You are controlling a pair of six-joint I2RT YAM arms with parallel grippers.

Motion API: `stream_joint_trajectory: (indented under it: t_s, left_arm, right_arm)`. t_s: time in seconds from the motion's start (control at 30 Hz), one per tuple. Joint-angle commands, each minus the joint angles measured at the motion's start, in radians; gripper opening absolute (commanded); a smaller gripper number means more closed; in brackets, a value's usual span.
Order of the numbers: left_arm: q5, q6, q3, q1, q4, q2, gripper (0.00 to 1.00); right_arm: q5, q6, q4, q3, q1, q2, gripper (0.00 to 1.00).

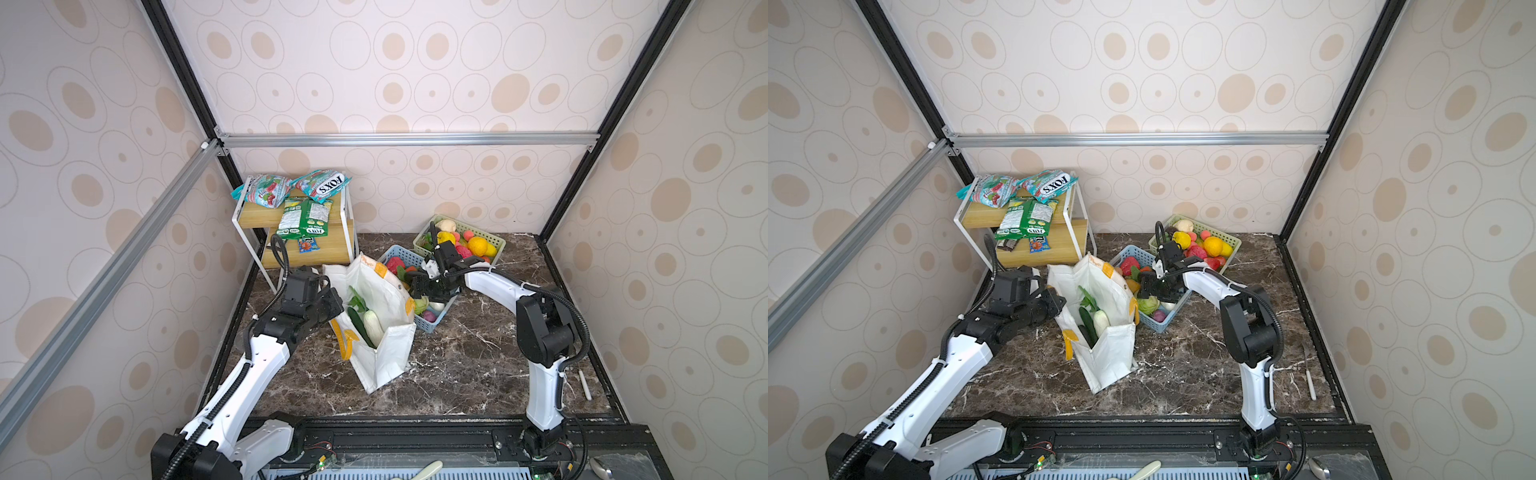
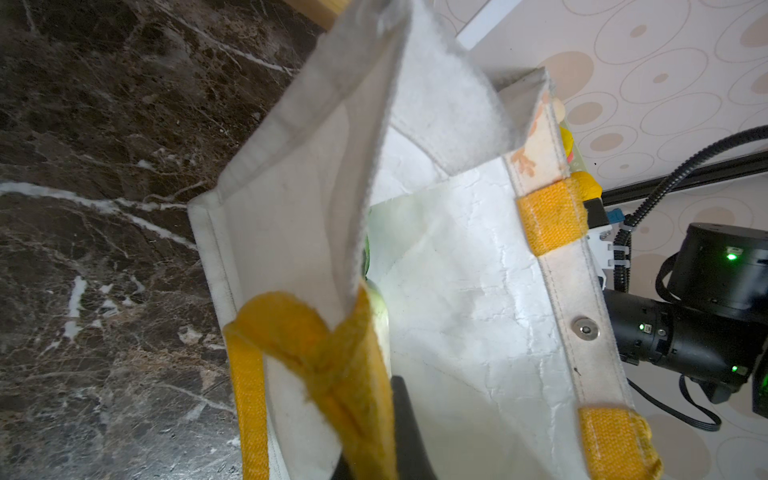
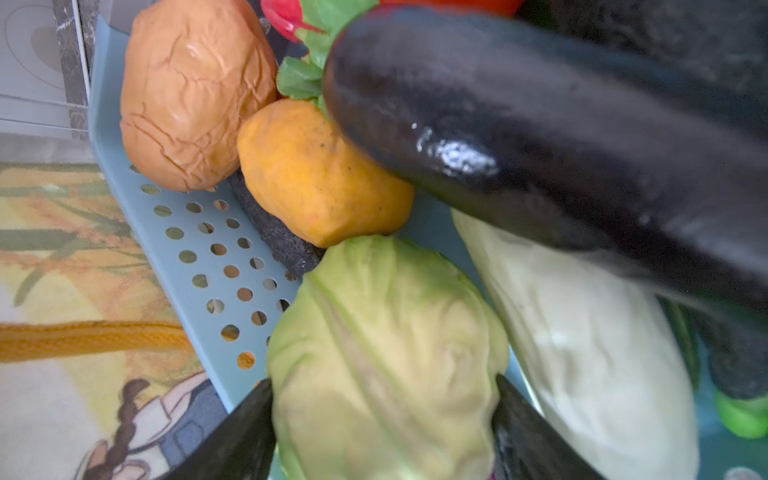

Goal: Place the food into the grocery bag and tie it
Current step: 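Lower the right gripper onto the green cabbage and close it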

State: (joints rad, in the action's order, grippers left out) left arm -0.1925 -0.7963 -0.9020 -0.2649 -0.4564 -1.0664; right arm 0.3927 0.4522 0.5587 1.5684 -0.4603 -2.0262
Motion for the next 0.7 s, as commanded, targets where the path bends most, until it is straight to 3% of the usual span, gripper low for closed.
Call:
stream_joint_trajectory:
  t_s: [0.0, 0.67]
  left_arm:
    - [0.007, 0.011, -0.018, -0.003, 0.036, 0.009, 0.00]
    - [0.017, -0.003, -0.015, -0.002, 0.031, 0.028, 0.00]
  right_arm:
    - [0.025, -0.001, 0.013, -0.011, -0.012, 0.008, 0.74]
    - [0.014, -0.007, 0.021, -0.024, -0.006, 0.074, 0.60]
